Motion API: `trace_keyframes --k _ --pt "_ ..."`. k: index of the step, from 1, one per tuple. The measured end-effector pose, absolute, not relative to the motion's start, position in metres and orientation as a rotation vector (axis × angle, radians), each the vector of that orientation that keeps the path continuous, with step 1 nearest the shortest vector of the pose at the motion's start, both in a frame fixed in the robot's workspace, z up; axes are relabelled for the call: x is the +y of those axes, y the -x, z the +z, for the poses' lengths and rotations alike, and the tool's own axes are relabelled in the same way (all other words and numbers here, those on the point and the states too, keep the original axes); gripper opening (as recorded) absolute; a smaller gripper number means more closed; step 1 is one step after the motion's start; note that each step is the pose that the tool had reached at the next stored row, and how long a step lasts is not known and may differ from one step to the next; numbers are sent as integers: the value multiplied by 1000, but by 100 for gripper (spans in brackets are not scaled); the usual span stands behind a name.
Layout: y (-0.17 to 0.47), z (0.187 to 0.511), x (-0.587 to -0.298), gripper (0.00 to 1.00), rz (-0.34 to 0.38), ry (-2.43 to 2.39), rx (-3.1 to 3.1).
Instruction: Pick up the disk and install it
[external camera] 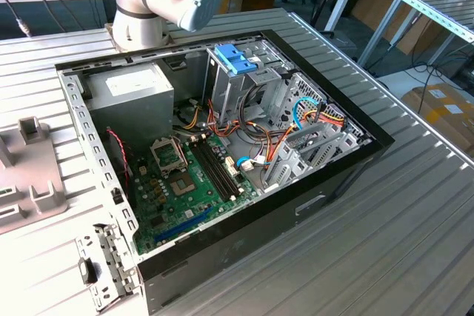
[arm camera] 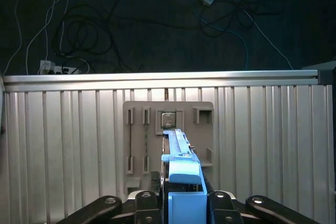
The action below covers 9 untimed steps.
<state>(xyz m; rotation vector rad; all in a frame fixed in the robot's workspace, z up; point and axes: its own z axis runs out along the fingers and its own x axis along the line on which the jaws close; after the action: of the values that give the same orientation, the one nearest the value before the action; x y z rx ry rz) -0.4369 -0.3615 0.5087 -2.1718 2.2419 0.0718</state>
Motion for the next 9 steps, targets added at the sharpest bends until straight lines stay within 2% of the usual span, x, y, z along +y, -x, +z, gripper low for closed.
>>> trace_keyframes --k 9 --pt "436 508 -367 37 72 2172 2242"
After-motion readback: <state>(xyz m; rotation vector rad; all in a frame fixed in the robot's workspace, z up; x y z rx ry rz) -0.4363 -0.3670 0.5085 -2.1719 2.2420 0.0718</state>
